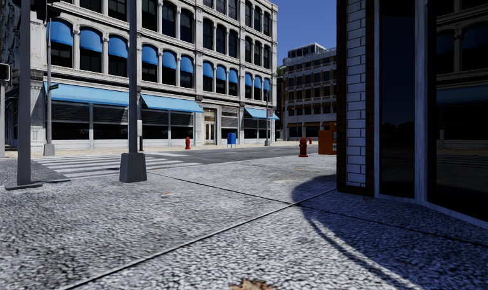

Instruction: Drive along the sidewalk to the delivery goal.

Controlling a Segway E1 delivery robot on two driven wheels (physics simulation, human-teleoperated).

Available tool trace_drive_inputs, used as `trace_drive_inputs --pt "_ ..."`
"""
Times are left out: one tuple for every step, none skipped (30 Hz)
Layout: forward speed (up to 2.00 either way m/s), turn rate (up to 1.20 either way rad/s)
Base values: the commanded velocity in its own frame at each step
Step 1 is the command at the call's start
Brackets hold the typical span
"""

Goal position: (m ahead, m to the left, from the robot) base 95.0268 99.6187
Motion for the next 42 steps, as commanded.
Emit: trace_drive_inputs --pt "0.0 0.0" --pt "0.0 0.0" --pt "0.0 0.0" --pt "0.0 0.0" --pt "0.0 0.0" --pt "0.0 0.0" --pt "0.0 0.0" --pt "0.0 0.0" --pt "0.0 0.0" --pt "0.0 0.0" --pt "0.0 0.0" --pt "0.0 0.0" --pt "0.0 0.0" --pt "0.0 0.0" --pt "0.0 0.0" --pt "0.0 0.0" --pt "0.0 0.0" --pt "0.0 0.0" --pt "0.0 0.0" --pt "0.0 0.0" --pt "0.0 0.0" --pt "0.0 0.0" --pt "0.0 0.0" --pt "0.0 0.0" --pt "0.0 0.0" --pt "0.0 0.0" --pt "0.0 0.0" --pt "0.0 0.0" --pt "0.0 0.0" --pt "0.0 0.0" --pt "0.27 0.0" --pt "1.1 0.0" --pt "1.1 0.0" --pt "1.46 0.0" --pt "2.0 0.0" --pt "2.0 0.0" --pt "2.0 0.0" --pt "2.0 0.0" --pt "2.0 0.0" --pt "2.0 0.0" --pt "2.0 0.0" --pt "2.0 0.0"
